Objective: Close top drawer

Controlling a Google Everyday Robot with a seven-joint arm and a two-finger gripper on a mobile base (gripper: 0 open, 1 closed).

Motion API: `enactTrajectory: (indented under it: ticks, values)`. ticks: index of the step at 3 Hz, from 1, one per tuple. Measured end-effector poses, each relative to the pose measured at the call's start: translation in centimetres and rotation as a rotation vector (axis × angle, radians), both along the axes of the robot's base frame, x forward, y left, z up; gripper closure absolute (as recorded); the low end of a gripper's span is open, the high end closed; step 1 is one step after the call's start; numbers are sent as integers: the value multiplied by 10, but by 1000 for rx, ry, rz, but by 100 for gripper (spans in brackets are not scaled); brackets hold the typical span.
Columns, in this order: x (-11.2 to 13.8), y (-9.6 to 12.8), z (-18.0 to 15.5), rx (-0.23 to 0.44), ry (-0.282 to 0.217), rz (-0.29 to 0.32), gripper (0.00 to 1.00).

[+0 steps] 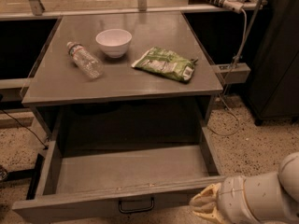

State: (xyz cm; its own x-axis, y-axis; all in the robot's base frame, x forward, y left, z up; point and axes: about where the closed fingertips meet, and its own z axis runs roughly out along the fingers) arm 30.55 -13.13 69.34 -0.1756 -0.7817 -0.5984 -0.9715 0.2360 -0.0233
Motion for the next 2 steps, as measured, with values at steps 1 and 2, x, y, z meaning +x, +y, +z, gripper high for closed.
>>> enactTrajectory:
  ticks: [1,2]
  values:
    - [14,14,-6,38,-57,-18,100]
    - [17,14,-6,38,-68,-22,84]
